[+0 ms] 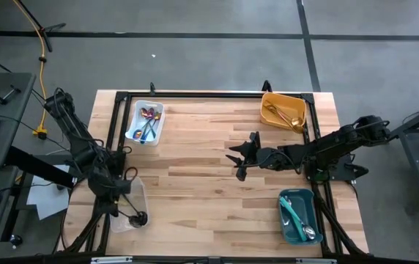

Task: Sort silverware by color (type)
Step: Put the black spoon into the transparent bin

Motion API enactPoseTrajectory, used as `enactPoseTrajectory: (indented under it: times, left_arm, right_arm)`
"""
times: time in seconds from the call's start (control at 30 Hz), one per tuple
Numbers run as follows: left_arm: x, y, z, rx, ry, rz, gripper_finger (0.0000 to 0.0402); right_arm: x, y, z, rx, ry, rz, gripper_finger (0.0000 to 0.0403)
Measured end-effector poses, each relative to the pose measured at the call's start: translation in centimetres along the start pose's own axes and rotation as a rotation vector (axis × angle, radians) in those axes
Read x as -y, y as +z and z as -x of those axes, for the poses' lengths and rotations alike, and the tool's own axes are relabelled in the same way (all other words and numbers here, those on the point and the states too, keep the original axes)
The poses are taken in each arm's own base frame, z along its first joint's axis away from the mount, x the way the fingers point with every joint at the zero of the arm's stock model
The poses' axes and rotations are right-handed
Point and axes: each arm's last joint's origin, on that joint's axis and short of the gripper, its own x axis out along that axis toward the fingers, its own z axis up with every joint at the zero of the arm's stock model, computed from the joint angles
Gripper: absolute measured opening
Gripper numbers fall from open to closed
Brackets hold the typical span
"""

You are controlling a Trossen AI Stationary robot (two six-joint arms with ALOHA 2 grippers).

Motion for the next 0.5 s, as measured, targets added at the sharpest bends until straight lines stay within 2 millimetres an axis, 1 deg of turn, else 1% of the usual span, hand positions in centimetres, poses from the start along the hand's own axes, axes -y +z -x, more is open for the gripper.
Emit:
enactPoseTrajectory:
  times: [0.13, 0.27, 0.5]
  left_arm:
    - [-1.4, -0.2, -0.7, -0.035, 0.083, 0.028, 0.0000]
    - [-2.3, -0.2, -1.2, -0.044, 0.107, 0.031, 0.0000]
    - [-1.9, -0.1, -1.3, -0.026, 0.064, -0.007, 0.0000]
  right_arm:
    - [0.4, 0.1, -0.2, 0.003, -0.014, -0.017, 0.0140]
    - [0.6, 0.2, -0.3, 0.006, -0.022, -0.037, 0.0140]
    - [0.6, 0.2, -0.3, 0.007, -0.022, -0.038, 0.0140]
